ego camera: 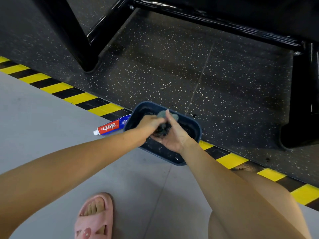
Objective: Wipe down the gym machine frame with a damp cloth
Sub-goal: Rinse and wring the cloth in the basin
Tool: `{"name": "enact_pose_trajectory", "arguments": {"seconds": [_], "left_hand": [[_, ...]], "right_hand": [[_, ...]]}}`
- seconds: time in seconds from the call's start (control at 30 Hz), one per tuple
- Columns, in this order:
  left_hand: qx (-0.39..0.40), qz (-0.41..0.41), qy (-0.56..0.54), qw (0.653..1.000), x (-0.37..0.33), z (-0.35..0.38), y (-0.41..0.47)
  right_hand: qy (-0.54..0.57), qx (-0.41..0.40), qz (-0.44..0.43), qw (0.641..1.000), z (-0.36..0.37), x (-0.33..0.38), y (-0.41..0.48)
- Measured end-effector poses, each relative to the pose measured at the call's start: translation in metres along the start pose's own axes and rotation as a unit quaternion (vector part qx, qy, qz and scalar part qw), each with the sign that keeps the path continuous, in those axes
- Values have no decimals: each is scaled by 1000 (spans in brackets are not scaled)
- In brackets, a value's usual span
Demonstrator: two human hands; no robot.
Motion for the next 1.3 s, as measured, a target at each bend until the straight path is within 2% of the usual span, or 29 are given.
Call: {"name": "enact_pose_trajectory", "arguments": {"seconds": [0.07, 0.17, 0.23, 0.27, 0.3, 0.33, 0.37, 0.43, 0.5, 0.53, 0.6, 0.7, 0.73, 0.83, 0.9, 1.0, 1.07, 1.17, 1.23, 1.3], "left_hand": [[52, 46, 120, 990, 1, 6, -3], [184, 56, 162, 968, -4, -5, -5], [159, 59, 147, 974, -7, -23, 2], [127, 78, 170, 974, -8, -30, 6], [97, 118, 245, 957, -10, -35, 9], [77, 170, 362, 913, -13, -35, 9], [71, 222, 475, 849, -15, -31, 7], [67, 311, 601, 733, -18, -15, -1], [83, 358, 660, 656, -18, 1, -6], [93, 349, 675, 644, -17, 6, -6], [93, 317, 671, 664, -16, 8, -3], [93, 263, 608, 743, -17, 5, 2], [91, 245, 603, 754, -19, 5, 3], [58, 235, 657, 714, -28, 7, 4], [53, 221, 663, 714, -29, 8, 6], [88, 173, 616, 763, -24, 5, 11], [126, 140, 562, 805, -22, 3, 14], [166, 100, 489, 851, -20, 1, 14], [198, 80, 442, 871, -19, 1, 12], [233, 44, 414, 879, -18, 0, 8]], "right_hand": [[21, -29, -1, 999, -3, -1, -1], [23, -104, 3, 994, -17, 2, 2], [-14, -132, 23, 991, -23, 7, 5], [-35, -140, 36, 989, -25, 9, 5], [-62, -141, 55, 987, -24, 11, 5], [-107, -132, 81, 982, -23, 12, 4], [-170, -116, 107, 973, -21, 12, 3], [-305, -66, 143, 939, -14, 9, -1], [-398, -35, 131, 907, -5, 7, -4], [-430, -36, 112, 895, -2, 7, -5], [-509, -57, 57, 857, 1, 11, -6], [-643, -71, -21, 763, 5, 16, -5], [-662, -76, -44, 745, 6, 17, -4], [-701, -93, -90, 701, 8, 18, -1], [-746, -96, -106, 650, 9, 18, -2], [-804, -88, -132, 573, 11, 16, -4], [-847, -77, -155, 503, 15, 17, -7], [-891, -60, -185, 411, 18, 19, -11], [-912, -54, -210, 348, 19, 21, -12], [-925, -38, -225, 303, 19, 21, -14]]}}
Point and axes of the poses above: each hand's wrist, its own y-axis towards the middle knuckle, its own z-axis out of the palm, x = y × z, the point moved 3 cm from there along y, towards the middle knuckle, and after that the axes turned 9 degrees about y, right-handed, at the moved point
